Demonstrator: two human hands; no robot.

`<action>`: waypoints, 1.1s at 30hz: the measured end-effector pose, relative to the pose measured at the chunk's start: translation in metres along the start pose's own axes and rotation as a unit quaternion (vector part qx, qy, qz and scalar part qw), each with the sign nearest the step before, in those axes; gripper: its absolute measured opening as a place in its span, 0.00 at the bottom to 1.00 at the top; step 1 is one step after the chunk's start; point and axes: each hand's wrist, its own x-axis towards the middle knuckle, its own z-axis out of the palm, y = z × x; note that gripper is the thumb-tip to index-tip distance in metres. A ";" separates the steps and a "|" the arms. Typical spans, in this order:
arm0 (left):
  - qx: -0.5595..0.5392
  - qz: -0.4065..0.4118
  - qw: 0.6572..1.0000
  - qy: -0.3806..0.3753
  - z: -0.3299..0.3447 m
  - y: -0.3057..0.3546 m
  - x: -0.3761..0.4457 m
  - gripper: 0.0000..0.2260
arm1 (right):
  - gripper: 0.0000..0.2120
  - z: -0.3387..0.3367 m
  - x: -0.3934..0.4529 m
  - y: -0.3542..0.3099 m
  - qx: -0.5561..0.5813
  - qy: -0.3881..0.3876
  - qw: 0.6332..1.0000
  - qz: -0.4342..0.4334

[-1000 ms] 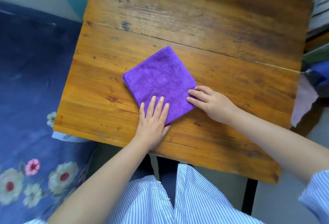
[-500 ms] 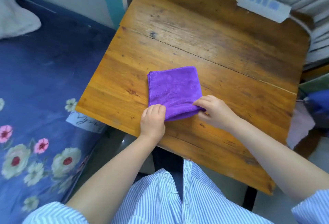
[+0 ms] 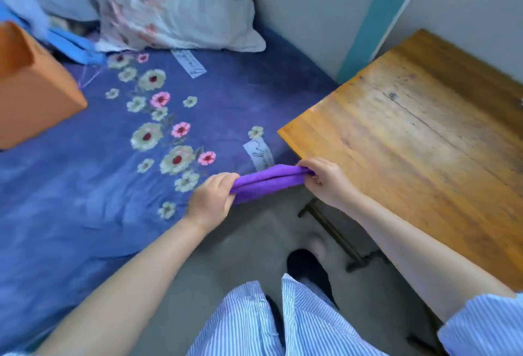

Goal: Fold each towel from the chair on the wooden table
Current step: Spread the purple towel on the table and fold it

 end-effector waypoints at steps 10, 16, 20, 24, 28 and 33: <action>-0.046 -0.334 0.937 0.095 -0.078 -0.109 -0.184 0.14 | 0.17 0.125 0.034 -0.185 0.024 -0.117 0.984 -0.132; -0.026 -0.436 0.891 0.122 -0.116 -0.167 -0.236 0.15 | 0.14 0.179 0.073 -0.275 -0.002 -0.126 0.973 -0.194; -0.013 -0.458 0.879 0.133 -0.144 -0.218 -0.242 0.16 | 0.12 0.203 0.113 -0.322 0.003 -0.114 0.968 -0.222; -0.005 -0.453 0.879 0.146 -0.174 -0.284 -0.229 0.15 | 0.12 0.227 0.170 -0.362 0.014 -0.094 0.968 -0.233; 0.003 -0.437 0.889 0.137 -0.210 -0.355 -0.210 0.13 | 0.12 0.251 0.237 -0.405 0.016 -0.094 0.968 -0.232; -0.002 -0.446 0.881 0.160 -0.251 -0.428 -0.192 0.17 | 0.14 0.273 0.301 -0.457 0.020 -0.072 0.969 -0.236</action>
